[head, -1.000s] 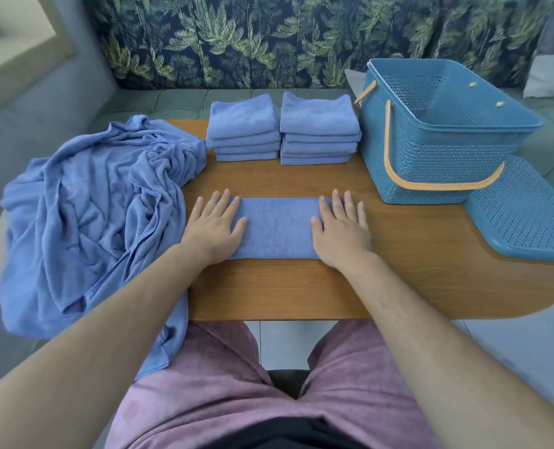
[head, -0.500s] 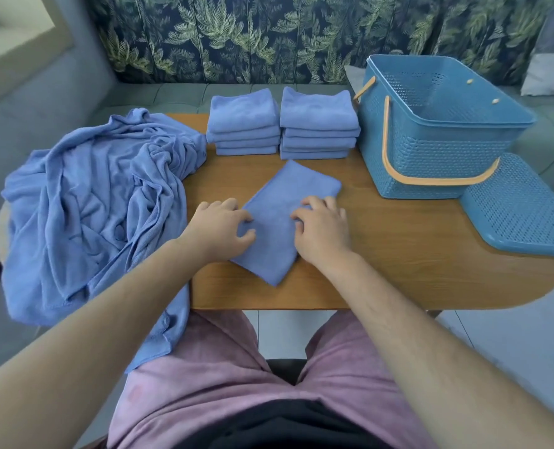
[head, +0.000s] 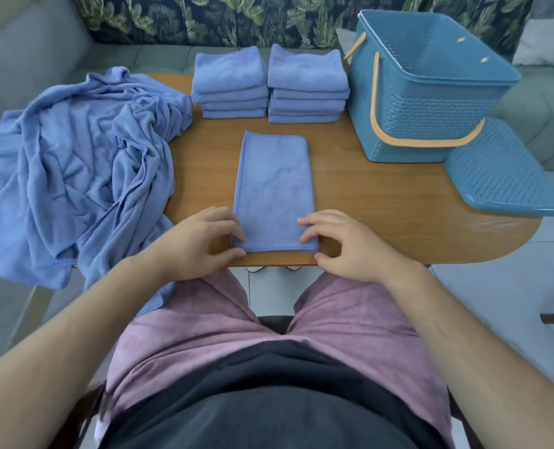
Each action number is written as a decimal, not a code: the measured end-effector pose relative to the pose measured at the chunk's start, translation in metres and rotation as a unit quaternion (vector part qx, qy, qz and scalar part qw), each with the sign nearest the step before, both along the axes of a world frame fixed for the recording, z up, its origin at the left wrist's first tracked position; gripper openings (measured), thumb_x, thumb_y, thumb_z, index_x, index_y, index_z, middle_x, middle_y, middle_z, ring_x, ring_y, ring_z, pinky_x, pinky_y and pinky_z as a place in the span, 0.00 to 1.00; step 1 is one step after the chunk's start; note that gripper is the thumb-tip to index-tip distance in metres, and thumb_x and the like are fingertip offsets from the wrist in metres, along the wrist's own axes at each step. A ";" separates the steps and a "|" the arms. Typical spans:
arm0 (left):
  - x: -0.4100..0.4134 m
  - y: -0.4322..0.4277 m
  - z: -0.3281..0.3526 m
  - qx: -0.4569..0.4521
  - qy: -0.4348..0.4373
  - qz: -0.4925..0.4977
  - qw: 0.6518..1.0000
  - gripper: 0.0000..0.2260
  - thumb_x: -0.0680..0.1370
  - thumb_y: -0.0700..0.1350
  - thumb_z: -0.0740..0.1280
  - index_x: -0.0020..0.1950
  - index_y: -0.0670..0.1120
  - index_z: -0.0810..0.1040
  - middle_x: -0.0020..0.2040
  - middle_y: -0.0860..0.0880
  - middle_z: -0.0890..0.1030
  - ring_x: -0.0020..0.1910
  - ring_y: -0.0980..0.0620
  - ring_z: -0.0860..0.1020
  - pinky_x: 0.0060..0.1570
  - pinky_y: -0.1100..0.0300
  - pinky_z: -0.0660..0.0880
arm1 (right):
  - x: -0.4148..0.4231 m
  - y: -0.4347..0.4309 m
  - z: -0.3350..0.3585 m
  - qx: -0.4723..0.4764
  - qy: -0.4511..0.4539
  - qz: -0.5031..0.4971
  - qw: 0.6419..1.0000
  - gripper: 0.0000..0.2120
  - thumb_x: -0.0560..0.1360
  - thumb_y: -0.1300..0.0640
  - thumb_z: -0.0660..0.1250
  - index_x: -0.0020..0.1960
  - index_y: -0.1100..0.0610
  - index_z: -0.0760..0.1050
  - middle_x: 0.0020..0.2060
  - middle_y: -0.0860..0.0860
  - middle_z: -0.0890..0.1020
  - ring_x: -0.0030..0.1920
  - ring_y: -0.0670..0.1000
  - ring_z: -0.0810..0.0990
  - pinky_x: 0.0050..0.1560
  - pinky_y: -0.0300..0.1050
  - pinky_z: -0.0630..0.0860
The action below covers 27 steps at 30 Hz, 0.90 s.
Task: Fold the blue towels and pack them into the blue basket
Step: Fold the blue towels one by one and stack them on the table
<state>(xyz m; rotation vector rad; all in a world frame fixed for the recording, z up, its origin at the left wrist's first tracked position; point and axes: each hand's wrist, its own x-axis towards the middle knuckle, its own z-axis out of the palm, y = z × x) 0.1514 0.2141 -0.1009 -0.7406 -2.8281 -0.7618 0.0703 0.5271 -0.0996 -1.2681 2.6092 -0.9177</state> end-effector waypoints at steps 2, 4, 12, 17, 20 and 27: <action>0.000 -0.007 -0.003 0.015 -0.016 -0.005 1.000 0.08 0.76 0.47 0.74 0.54 0.48 0.82 0.55 0.55 0.78 0.57 0.53 0.77 0.60 0.53 0.74 | -0.001 0.003 -0.001 0.002 0.011 0.005 1.000 0.15 0.69 0.63 0.71 0.55 0.53 0.84 0.61 0.46 0.80 0.64 0.46 0.73 0.68 0.33 0.63; -0.002 -0.011 -0.002 0.030 -0.034 -0.003 0.999 0.10 0.75 0.45 0.75 0.55 0.49 0.83 0.56 0.56 0.79 0.60 0.55 0.77 0.62 0.54 0.74 | -0.003 0.005 -0.001 0.007 0.009 0.009 1.000 0.15 0.71 0.62 0.72 0.57 0.52 0.84 0.60 0.45 0.79 0.63 0.45 0.73 0.68 0.36 0.64; -0.006 -0.014 -0.004 0.053 -0.029 -0.008 0.998 0.08 0.76 0.46 0.74 0.54 0.46 0.85 0.52 0.52 0.82 0.57 0.56 0.78 0.59 0.56 0.74 | -0.005 0.012 -0.002 -0.005 0.014 0.012 1.000 0.12 0.75 0.57 0.73 0.59 0.52 0.83 0.63 0.43 0.81 0.65 0.43 0.76 0.69 0.42 0.68; -0.004 0.000 -0.002 0.026 0.015 0.032 0.999 0.10 0.81 0.49 0.63 0.51 0.45 0.79 0.46 0.53 0.76 0.46 0.55 0.74 0.50 0.59 0.72 | -0.003 0.003 -0.002 -0.035 0.001 -0.041 0.999 0.07 0.79 0.55 0.69 0.57 0.53 0.82 0.56 0.44 0.83 0.59 0.44 0.77 0.63 0.43 0.72; 0.002 0.007 0.009 0.117 -0.024 0.098 0.988 0.02 0.81 0.48 0.63 0.49 0.54 0.73 0.42 0.59 0.76 0.41 0.57 0.74 0.43 0.68 0.69 | 0.005 0.004 0.012 -0.065 -0.069 -0.090 0.991 0.05 0.81 0.53 0.66 0.55 0.50 0.80 0.46 0.43 0.81 0.48 0.46 0.78 0.52 0.41 0.73; -0.027 0.015 0.050 0.296 -0.087 0.214 0.927 0.05 0.82 0.46 0.65 0.50 0.47 0.78 0.33 0.58 0.77 0.33 0.54 0.73 0.39 0.57 0.73 | -0.016 -0.018 0.047 -0.130 -0.130 -0.151 0.971 0.07 0.82 0.52 0.63 0.51 0.51 0.79 0.42 0.48 0.82 0.39 0.50 0.77 0.45 0.45 0.74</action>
